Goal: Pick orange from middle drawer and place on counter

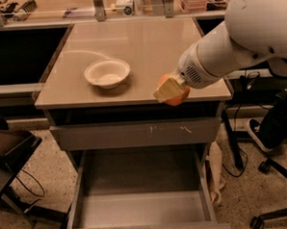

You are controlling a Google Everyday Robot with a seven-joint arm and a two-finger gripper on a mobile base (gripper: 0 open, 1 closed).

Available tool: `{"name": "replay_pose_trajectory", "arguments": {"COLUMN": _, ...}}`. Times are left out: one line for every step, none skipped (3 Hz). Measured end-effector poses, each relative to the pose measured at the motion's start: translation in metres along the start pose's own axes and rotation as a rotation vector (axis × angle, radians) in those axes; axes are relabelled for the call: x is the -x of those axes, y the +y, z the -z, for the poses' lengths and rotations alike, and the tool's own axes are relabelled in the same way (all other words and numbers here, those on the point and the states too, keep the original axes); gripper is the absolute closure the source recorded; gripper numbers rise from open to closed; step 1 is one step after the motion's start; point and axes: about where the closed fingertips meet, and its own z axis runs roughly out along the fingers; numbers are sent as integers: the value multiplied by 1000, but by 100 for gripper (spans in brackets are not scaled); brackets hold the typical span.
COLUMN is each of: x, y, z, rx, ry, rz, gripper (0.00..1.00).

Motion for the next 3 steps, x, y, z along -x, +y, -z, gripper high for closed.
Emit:
{"name": "replay_pose_trajectory", "arguments": {"x": 4, "y": -23, "z": 2, "rx": 8, "ry": 15, "rz": -30, "gripper": 100}}
{"name": "replay_pose_trajectory", "arguments": {"x": 9, "y": -88, "z": 7, "rx": -48, "ry": 42, "rz": -95, "gripper": 100}}
{"name": "replay_pose_trajectory", "arguments": {"x": 9, "y": -152, "z": 10, "rx": -101, "ry": 68, "rz": -149, "gripper": 100}}
